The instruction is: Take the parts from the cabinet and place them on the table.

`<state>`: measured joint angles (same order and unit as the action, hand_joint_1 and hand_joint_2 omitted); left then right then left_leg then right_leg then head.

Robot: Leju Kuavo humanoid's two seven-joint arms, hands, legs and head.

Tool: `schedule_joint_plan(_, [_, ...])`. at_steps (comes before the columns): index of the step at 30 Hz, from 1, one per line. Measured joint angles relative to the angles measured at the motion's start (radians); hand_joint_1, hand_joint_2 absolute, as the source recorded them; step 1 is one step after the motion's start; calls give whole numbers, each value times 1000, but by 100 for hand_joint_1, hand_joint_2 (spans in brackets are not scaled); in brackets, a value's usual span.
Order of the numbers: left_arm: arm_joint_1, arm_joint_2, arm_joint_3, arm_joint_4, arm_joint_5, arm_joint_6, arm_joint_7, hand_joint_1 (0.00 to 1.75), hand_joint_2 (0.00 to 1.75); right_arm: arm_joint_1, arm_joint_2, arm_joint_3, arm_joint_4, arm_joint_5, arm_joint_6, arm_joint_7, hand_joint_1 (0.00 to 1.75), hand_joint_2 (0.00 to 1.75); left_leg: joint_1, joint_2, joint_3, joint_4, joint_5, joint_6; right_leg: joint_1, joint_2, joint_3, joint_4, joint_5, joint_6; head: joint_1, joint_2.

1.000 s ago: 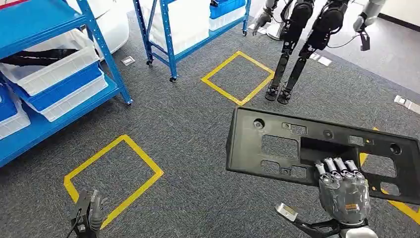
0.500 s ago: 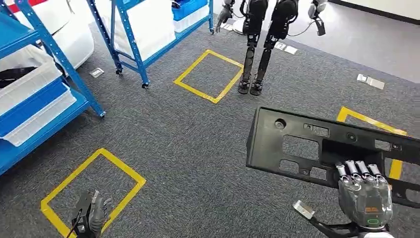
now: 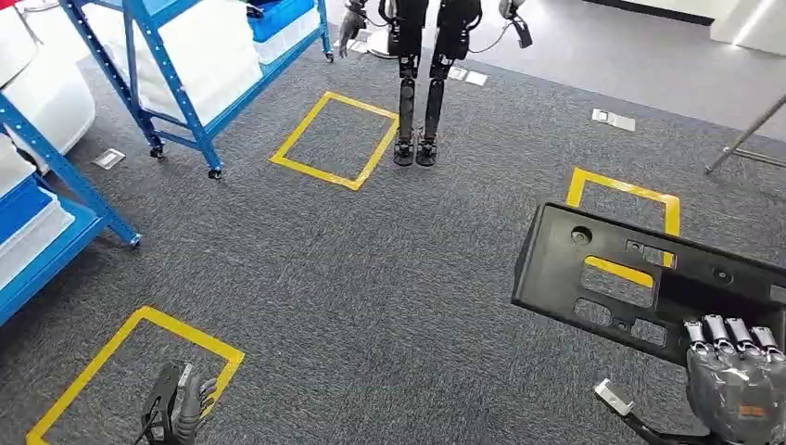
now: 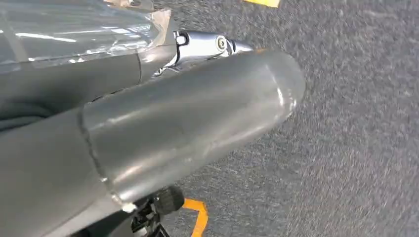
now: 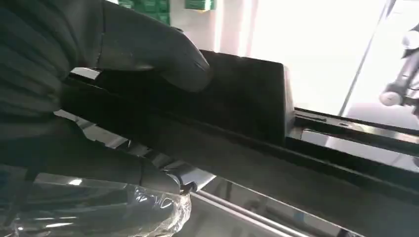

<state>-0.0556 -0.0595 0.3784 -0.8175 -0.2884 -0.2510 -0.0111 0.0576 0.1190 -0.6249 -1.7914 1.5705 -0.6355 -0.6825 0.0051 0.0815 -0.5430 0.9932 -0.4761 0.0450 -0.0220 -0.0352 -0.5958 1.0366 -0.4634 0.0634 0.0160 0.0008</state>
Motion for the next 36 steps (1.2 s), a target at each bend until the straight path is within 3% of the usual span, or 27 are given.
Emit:
schedule_joint_plan(1, [-1,2,0,2,0,1,0,0,0,-1,-2,-1,0,0,0,0,175,175,-6,7,3,0,-3,-5,5,-46,21,-43,5,-11,0,0])
schedule_joint_plan(2, [-2,2,0,3,0,1,-1,0,0,-1,-3,-2,2,0,0,0,175,175,-9,17,5,1,-7,-13,19,-36,24,-45,12,-18,-1,0])
schedule_joint_plan(5, [-10,2,-2,12,4,-11,-5,0,0,0,-7,-12,3,0,0,0,175,175,-8,46,14,-2,-10,-24,19,-1,14,-45,16,-30,-5,0])
schedule_joint_plan(6, [-13,3,-3,15,5,-15,-6,0,0,0,-13,-19,3,0,0,0,175,175,1,23,8,7,-20,-35,-9,9,23,-52,23,-43,-3,0])
schedule_joint_plan(7, [-16,4,-4,19,6,-18,-8,0,0,-3,-19,-25,3,-1,0,0,175,175,3,-27,0,34,-44,-38,-4,18,22,-52,23,-45,-8,0])
schedule_joint_plan(8, [-15,4,-5,24,7,-19,-11,0,0,-8,-31,-29,6,0,0,0,175,175,5,-60,-26,98,-86,-37,-3,25,22,-52,25,-62,-7,0])
schedule_joint_plan(10, [-11,6,-5,42,8,-17,-14,0,0,-16,-48,-34,14,0,0,1,175,175,5,-82,-105,266,-164,-40,1,49,20,-52,27,-66,-11,0])
schedule_joint_plan(11, [-11,6,-5,47,8,-17,-15,0,0,-18,-56,-36,20,0,0,2,175,175,6,-84,-132,316,-174,-41,2,62,19,-52,27,-65,-11,0])
schedule_joint_plan(13, [-11,6,-6,54,14,-16,-18,0,0,-20,-78,-37,34,0,0,21,175,175,9,-84,-119,278,-125,-41,2,87,20,-50,27,-65,-12,0])
schedule_joint_plan(14, [-11,6,-6,56,16,-14,-18,0,0,-19,-89,-32,38,0,0,39,175,175,14,-87,-80,194,-73,-42,1,101,21,-47,27,-64,-11,0])
schedule_joint_plan(15, [-11,8,-6,56,17,-12,-18,0,0,-19,-98,-24,42,0,0,58,175,175,21,-106,-38,102,-26,-43,0,114,20,-40,27,-63,-11,0])
schedule_joint_plan(16, [-10,9,-6,58,17,-12,-18,0,0,-20,-106,-19,44,0,0,74,175,175,31,-160,-15,46,-15,-47,0,125,13,-34,25,-59,-11,0])
schedule_joint_plan(17, [-9,10,-6,60,18,-12,-18,0,0,-21,-119,-10,48,0,0,95,175,175,30,-176,-14,31,-23,-50,10,135,2,-21,23,-51,-11,0])
schedule_joint_plan(20, [-10,12,-6,60,25,-12,-21,0,0,-3,-182,42,66,1,0,221,175,175,11,-145,-17,36,-19,-31,2,167,-14,-33,37,-25,-9,0])
schedule_joint_plan(21, [-12,12,-7,60,27,-12,-23,0,0,-1,-207,63,74,1,0,277,175,175,12,-130,-16,26,-10,-19,5,179,-17,-34,40,-14,-10,0])
schedule_joint_plan(22, [-14,11,-7,60,27,-12,-24,0,0,3,-213,68,76,1,0,288,175,175,12,-117,-13,18,-4,-11,-3,134,-29,-15,31,-17,-9,0])
schedule_joint_plan(23, [-11,11,-7,60,28,-12,-25,0,0,-4,-241,95,83,1,0,343,175,175,11,-106,-12,16,-3,-3,2,83,-53,31,3,-22,-10,0])
schedule_joint_plan(24, [-9,18,-6,58,31,-12,-29,0,0,-14,-336,183,106,1,12,545,175,175,9,-92,-14,16,-3,-2,2,61,-91,109,-33,-26,-2,0])
schedule_joint_plan(26, [-2,20,-5,58,36,-12,-30,0,0,-36,-445,315,125,0,42,723,175,175,3,-60,-16,17,-3,-1,0,49,-161,265,-86,-22,-1,0])
schedule_joint_plan(27, [1,21,-5,58,36,-14,-30,0,0,-45,-487,367,131,-1,47,750,175,175,2,-46,-16,17,-3,-1,-1,48,-171,291,-88,-15,-3,0])
schedule_joint_plan(29, [6,21,-5,54,39,-22,-30,0,0,-68,-542,439,143,1,72,790,175,175,3,-25,-13,17,-4,-1,-3,42,-117,202,-50,2,0,0])
schedule_joint_plan(30, [5,20,-5,52,39,-24,-30,0,0,-100,-590,502,151,2,99,867,175,175,3,-14,-14,18,-5,-3,-11,24,-62,96,-13,14,0,0])
schedule_joint_plan(31, [4,19,-5,49,37,-30,-29,0,0,-140,-632,563,162,2,110,953,175,175,-1,-5,-14,19,-6,-5,-15,-10,-11,2,15,20,2,0])
schedule_joint_plan(32, [4,20,-1,44,26,-38,-25,0,0,-193,-665,646,183,2,108,1122,175,175,-9,5,-17,18,-8,-12,-3,-31,8,-16,10,7,0,0])
schedule_joint_plan(34, [3,18,6,40,16,-45,-22,0,0,-269,-710,829,213,1,100,1347,175,175,-6,22,-8,16,-7,-24,8,-6,0,-28,18,-14,-1,0])
schedule_joint_plan(35, [3,16,6,40,14,-48,-18,0,0,-290,-742,937,223,2,100,1404,175,175,-3,31,-2,12,-10,-30,14,3,0,-28,18,-21,-4,0])
schedule_joint_plan(36, [3,14,6,39,13,-49,-17,0,0,-298,-765,1018,234,1,101,1396,175,175,-1,38,0,13,-14,-36,12,14,2,-32,20,-28,-3,0])
